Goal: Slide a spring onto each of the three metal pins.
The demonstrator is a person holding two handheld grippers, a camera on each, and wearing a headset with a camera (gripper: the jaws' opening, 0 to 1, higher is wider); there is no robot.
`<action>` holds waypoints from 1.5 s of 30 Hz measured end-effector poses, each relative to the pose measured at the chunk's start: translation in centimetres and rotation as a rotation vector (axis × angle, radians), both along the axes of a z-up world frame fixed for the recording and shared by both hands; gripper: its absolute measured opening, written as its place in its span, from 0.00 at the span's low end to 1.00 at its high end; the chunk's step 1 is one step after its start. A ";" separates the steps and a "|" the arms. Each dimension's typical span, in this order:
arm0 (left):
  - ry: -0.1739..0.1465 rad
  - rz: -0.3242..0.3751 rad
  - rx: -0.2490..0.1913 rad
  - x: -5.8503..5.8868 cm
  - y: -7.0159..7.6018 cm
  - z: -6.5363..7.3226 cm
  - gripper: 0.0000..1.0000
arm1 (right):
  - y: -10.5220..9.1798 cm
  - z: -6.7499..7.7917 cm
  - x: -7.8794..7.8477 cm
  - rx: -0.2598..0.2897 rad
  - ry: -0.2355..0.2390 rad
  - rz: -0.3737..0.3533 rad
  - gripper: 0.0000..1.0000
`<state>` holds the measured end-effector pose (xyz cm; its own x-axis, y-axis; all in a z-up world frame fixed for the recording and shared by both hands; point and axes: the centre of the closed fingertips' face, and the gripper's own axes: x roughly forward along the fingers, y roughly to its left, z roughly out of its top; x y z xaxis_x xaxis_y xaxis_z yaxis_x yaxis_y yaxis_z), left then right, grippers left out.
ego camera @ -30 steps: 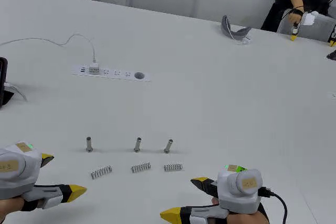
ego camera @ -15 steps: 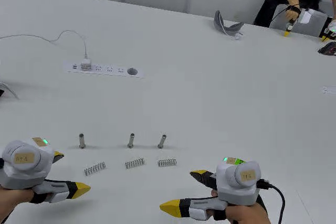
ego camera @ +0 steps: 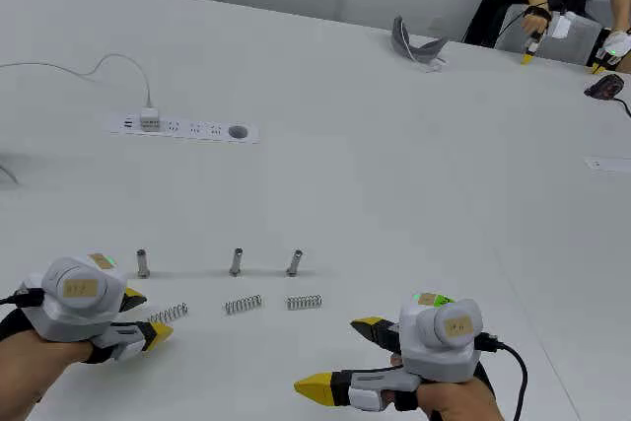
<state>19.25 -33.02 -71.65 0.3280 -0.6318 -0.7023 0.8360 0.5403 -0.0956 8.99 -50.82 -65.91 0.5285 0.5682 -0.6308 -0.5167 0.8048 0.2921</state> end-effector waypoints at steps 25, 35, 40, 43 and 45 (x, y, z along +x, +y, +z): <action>0.005 0.051 0.043 1.1 0.8 -0.9 0.10 | 0.9 0.1 -0.2 0.022 0.000 0.016 0.83; -0.041 0.031 0.003 0.8 0.4 2.3 0.10 | 1.9 0.6 0.7 0.036 -0.011 0.039 0.82; -0.063 0.008 -0.027 0.3 -0.1 3.9 0.10 | 2.5 1.0 1.1 0.046 -0.008 0.054 0.81; -0.073 -0.008 -0.042 -0.1 -0.6 4.9 0.10 | 2.7 1.3 1.5 0.041 -0.012 0.061 0.81; -0.082 -0.027 -0.049 -0.3 -1.0 5.4 0.10 | 2.8 1.6 1.8 0.046 -0.016 0.061 0.81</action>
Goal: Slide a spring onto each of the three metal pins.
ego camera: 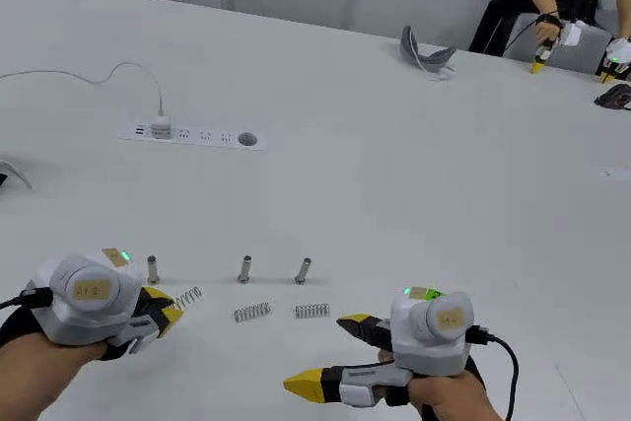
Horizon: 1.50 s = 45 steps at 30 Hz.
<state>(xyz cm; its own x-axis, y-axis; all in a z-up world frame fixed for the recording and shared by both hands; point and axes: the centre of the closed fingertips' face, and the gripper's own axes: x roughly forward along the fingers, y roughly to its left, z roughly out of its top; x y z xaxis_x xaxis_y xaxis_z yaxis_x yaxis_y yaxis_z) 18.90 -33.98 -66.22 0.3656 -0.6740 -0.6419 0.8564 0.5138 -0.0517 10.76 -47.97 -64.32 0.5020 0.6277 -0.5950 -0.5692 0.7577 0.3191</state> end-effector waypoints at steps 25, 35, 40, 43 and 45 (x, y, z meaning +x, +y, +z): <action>-0.057 -0.276 -0.073 -4.1 -6.5 4.3 0.10 | 1.8 4.0 1.6 0.163 -0.026 0.011 0.57; -0.083 -0.356 -0.090 -5.4 -8.3 5.2 0.10 | 2.5 5.5 1.8 0.253 -0.032 0.014 0.34; -0.091 -0.399 -0.098 -6.2 -9.1 5.7 0.10 | 2.9 5.8 1.8 0.271 -0.033 0.021 0.31; -0.099 -0.422 -0.101 -6.7 -9.5 6.0 0.10 | 3.1 5.9 1.8 0.281 -0.030 0.028 0.29; -0.107 -0.434 -0.102 -6.8 -9.7 6.1 0.10 | 3.2 5.9 1.8 0.284 -0.027 0.030 0.28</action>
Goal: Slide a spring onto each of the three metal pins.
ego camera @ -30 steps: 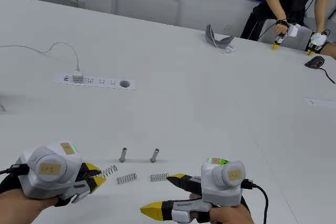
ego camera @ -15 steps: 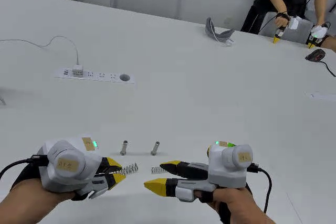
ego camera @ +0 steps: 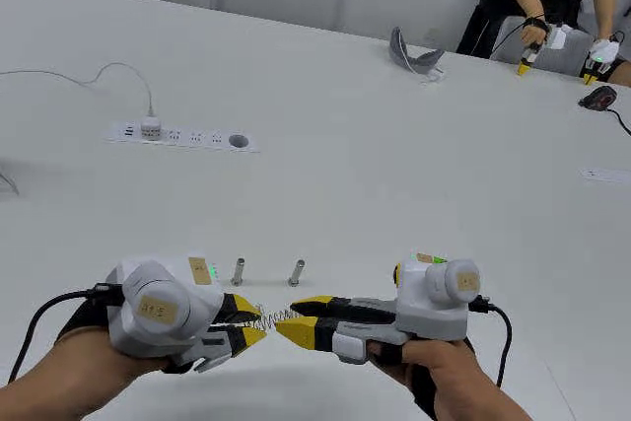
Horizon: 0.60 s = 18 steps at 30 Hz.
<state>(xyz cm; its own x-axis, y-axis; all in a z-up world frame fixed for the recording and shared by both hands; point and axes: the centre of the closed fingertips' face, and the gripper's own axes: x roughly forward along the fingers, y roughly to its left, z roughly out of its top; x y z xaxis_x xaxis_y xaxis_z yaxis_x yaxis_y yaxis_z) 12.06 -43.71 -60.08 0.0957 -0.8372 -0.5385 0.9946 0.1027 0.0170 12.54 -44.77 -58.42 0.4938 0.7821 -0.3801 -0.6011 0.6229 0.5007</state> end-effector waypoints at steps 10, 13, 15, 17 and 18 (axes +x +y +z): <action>-0.009 -0.018 -0.007 -0.2 -0.5 0.4 0.10 | -0.2 -0.4 0.0 -0.009 0.006 0.001 0.15; -0.020 -0.023 0.004 -0.2 -0.4 0.2 0.10 | 0.1 0.2 -0.1 0.022 0.001 0.018 0.13; -0.023 -0.024 0.007 -0.1 -0.4 0.2 0.10 | 0.2 0.4 -0.2 0.024 -0.001 0.030 0.12; -0.021 -0.022 0.005 -0.1 -0.4 0.2 0.10 | 0.2 0.5 -0.1 0.017 -0.008 0.036 0.12; -0.024 -0.022 0.005 -0.1 -0.4 0.2 0.10 | 0.3 0.5 -0.1 0.010 -0.012 0.041 0.12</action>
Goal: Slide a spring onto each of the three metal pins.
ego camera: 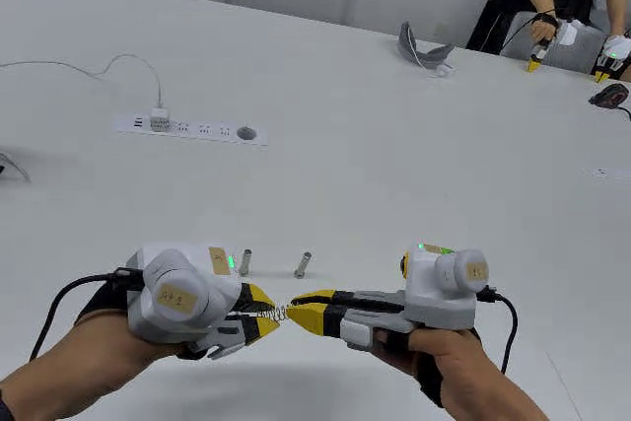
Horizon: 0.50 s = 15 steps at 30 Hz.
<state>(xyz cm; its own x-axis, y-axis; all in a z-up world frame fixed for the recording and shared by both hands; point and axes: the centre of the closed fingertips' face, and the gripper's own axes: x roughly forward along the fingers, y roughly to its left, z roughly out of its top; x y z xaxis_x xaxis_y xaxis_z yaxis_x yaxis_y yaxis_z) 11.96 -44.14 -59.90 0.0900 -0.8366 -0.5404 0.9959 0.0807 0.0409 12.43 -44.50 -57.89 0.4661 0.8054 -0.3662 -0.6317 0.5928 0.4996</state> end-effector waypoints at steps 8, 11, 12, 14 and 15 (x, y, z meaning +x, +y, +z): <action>-0.004 0.007 -0.005 0.3 -0.1 0.1 0.10 | 0.4 0.5 0.1 -0.075 -0.065 0.087 0.12; 0.008 0.015 -0.019 0.3 -0.2 0.3 0.09 | 0.5 0.8 0.2 -0.134 -0.091 0.154 0.12; 0.012 0.016 -0.023 0.3 -0.3 0.4 0.09 | 0.5 0.9 0.2 -0.150 -0.099 0.174 0.12; 0.020 0.017 -0.035 0.4 -0.3 0.6 0.09 | 0.7 1.1 0.1 -0.196 -0.119 0.233 0.12; 0.024 0.017 -0.041 0.4 -0.3 0.7 0.09 | 0.8 1.1 -0.1 -0.212 -0.121 0.260 0.12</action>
